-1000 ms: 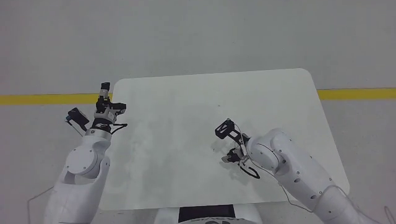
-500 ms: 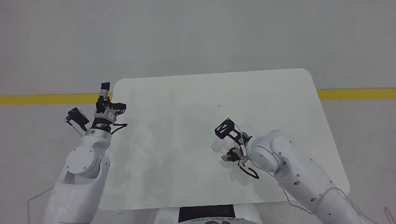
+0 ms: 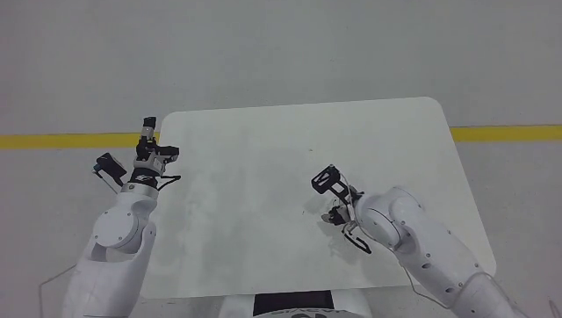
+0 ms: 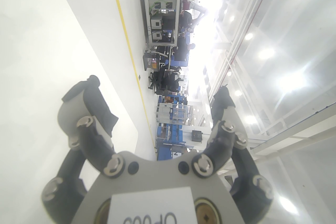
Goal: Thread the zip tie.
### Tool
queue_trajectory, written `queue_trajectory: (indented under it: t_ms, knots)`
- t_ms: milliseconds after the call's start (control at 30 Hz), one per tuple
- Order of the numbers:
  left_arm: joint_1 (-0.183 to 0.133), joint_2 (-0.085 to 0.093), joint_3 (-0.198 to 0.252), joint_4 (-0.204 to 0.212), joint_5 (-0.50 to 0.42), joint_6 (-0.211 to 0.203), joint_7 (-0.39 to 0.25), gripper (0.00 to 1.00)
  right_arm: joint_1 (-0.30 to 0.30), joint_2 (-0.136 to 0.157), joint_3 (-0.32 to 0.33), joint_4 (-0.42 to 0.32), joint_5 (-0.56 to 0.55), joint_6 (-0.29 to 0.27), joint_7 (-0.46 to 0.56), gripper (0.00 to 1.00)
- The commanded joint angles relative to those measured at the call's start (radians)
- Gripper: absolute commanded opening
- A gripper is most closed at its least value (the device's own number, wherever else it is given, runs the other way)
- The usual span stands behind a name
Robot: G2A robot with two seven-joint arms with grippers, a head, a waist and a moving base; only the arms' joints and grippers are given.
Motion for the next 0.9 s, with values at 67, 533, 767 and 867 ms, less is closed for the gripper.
queue_trajectory:
  t_ms: [67,533,767,867]
  knots:
    - [0.0,0.0,0.0,0.0,0.0,0.0,0.0,1.0,-0.008,0.001,0.006,-0.002,-0.004,-0.004,0.001,0.45]
    - [0.0,0.0,0.0,0.0,0.0,0.0,0.0,1.0,-0.001,-0.014,-0.034,0.036,-0.078,0.047,0.002,0.36]
    - [0.0,0.0,0.0,0.0,0.0,0.0,0.0,1.0,0.008,-0.022,-0.042,0.064,-0.079,0.054,-0.005,0.31]
    - [0.0,0.0,0.0,0.0,0.0,0.0,0.0,1.0,0.012,-0.025,-0.045,0.07,-0.079,0.055,-0.006,0.28]
